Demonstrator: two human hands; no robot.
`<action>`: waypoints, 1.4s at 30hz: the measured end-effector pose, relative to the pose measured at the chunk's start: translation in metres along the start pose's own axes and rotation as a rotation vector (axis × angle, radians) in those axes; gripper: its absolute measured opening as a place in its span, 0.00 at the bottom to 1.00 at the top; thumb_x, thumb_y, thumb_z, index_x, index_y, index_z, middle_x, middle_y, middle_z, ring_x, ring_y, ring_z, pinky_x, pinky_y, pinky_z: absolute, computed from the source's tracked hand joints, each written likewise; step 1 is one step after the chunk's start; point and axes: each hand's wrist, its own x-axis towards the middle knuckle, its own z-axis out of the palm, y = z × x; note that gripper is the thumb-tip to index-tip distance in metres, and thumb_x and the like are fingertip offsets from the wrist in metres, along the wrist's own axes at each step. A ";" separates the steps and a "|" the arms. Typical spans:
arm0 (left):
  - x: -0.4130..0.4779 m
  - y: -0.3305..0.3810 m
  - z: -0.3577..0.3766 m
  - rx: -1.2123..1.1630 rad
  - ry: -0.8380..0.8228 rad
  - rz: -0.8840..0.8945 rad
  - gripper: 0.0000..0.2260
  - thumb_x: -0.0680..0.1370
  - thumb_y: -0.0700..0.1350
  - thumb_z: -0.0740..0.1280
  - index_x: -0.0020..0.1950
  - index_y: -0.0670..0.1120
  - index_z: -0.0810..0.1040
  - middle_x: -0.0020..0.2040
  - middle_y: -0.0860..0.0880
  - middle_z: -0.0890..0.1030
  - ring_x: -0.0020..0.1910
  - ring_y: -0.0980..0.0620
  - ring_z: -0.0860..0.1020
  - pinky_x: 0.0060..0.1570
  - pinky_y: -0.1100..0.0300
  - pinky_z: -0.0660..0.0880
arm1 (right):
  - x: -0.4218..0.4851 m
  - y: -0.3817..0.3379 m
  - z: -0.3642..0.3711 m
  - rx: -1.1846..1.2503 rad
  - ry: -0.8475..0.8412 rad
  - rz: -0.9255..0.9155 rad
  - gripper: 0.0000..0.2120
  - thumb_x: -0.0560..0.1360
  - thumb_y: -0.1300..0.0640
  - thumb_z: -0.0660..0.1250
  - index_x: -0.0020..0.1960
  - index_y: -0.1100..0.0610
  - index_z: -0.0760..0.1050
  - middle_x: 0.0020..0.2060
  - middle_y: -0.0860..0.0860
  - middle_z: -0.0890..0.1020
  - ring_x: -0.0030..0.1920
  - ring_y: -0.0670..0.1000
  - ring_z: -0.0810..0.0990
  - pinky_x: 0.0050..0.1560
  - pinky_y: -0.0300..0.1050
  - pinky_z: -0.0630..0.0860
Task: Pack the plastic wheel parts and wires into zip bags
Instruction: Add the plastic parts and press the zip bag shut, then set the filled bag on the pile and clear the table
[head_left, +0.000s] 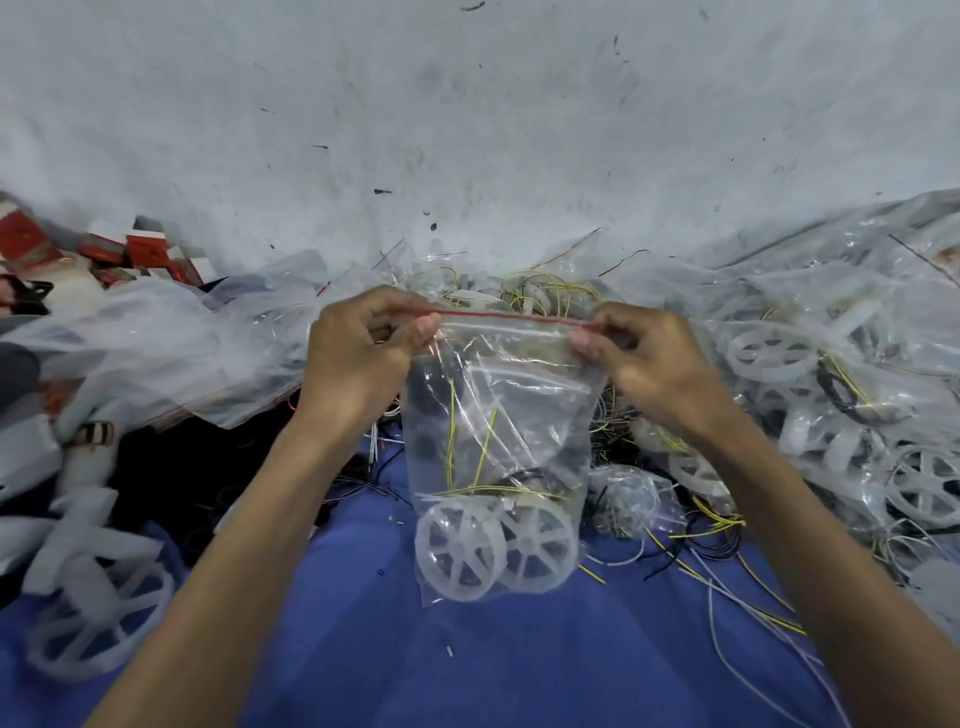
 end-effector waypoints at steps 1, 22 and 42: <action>0.000 -0.002 0.000 -0.129 -0.044 -0.068 0.07 0.73 0.43 0.71 0.46 0.54 0.77 0.36 0.59 0.83 0.37 0.63 0.81 0.41 0.69 0.76 | -0.003 0.007 -0.001 0.114 0.027 0.072 0.08 0.74 0.55 0.67 0.38 0.55 0.77 0.31 0.50 0.79 0.31 0.46 0.76 0.32 0.39 0.71; -0.014 0.002 0.048 -0.490 -0.053 -0.711 0.08 0.79 0.41 0.62 0.42 0.44 0.77 0.42 0.44 0.77 0.42 0.45 0.75 0.39 0.56 0.71 | -0.093 -0.039 0.072 0.433 -0.181 0.348 0.44 0.58 0.29 0.66 0.69 0.32 0.50 0.71 0.34 0.53 0.70 0.31 0.52 0.70 0.31 0.53; -0.010 -0.031 -0.003 -0.114 -0.660 -0.679 0.35 0.63 0.57 0.78 0.64 0.45 0.72 0.59 0.48 0.79 0.53 0.51 0.80 0.50 0.57 0.78 | -0.048 -0.009 0.058 1.417 0.055 0.678 0.17 0.75 0.73 0.54 0.54 0.61 0.77 0.44 0.55 0.85 0.36 0.47 0.83 0.34 0.40 0.81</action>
